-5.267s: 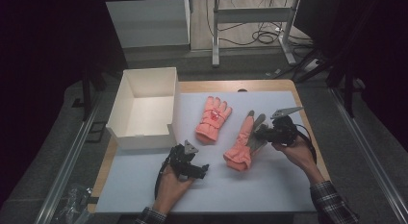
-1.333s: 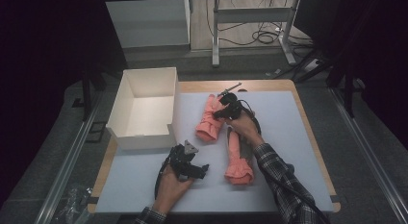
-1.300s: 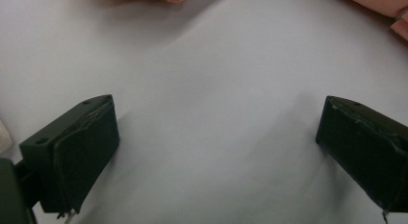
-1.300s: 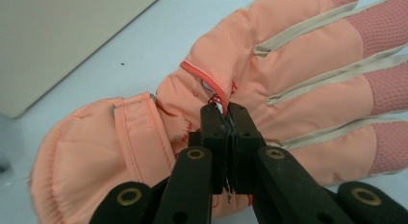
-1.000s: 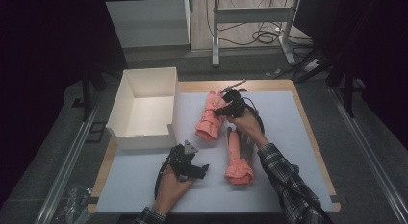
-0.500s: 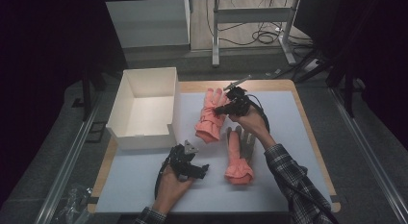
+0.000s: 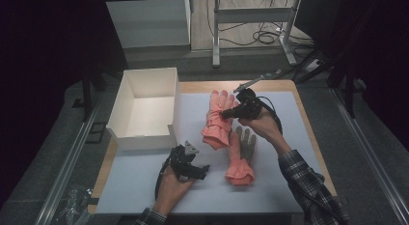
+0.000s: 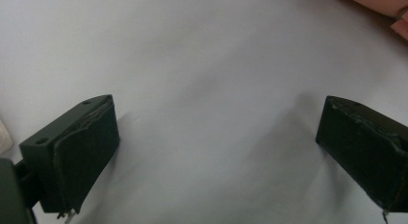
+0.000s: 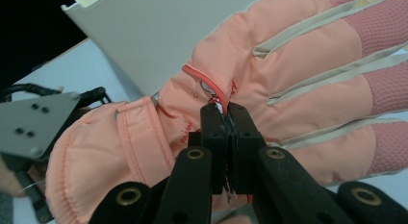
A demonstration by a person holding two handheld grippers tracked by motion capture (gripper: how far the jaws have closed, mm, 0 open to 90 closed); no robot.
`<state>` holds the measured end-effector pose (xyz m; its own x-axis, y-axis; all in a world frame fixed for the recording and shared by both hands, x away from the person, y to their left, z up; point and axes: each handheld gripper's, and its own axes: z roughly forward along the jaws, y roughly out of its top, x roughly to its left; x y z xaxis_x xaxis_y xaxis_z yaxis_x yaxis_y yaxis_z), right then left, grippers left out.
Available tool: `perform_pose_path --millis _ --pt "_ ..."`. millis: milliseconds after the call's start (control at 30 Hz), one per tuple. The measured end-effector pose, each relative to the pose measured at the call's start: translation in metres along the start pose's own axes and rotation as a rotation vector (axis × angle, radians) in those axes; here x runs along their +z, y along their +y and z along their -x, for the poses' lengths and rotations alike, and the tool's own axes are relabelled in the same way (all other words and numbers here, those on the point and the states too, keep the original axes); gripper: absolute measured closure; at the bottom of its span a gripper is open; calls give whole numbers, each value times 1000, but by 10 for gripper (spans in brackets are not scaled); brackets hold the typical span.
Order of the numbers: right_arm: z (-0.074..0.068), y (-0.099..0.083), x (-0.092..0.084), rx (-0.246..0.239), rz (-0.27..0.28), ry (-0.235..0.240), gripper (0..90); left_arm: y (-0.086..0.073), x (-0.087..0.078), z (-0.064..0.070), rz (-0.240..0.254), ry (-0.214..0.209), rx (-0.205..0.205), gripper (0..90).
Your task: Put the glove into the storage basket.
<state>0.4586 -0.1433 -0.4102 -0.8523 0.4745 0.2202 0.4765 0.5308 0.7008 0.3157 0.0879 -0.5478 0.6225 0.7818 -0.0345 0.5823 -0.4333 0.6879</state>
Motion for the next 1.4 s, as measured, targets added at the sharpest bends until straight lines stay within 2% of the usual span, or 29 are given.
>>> perform_pose_path --millis 367,633,733,933,1067,1167,1300,1400 --pt "-14 -21 -36 -25 7 16 865 0 0 0 2 1 -3 14" --pt "-28 -46 -59 -48 2 22 866 0 0 0 1 1 -2 14" --pt "-29 -60 -64 -46 -19 19 865 0 0 0 1 1 -1 14" --pt "-26 -80 -63 -45 -47 25 865 0 0 0 2 0 -2 14" --pt "-20 -93 -51 -31 -76 44 862 0 0 0 0 -1 -1 14" --pt "-18 -100 -42 -29 -76 52 859 0 0 0 0 -1 -2 14" --pt "-18 -104 -33 -60 -89 17 839 0 0 0 1 0 -2 14" --pt "-19 -107 -27 -65 -94 2 820 0 0 0 1 0 -1 14"
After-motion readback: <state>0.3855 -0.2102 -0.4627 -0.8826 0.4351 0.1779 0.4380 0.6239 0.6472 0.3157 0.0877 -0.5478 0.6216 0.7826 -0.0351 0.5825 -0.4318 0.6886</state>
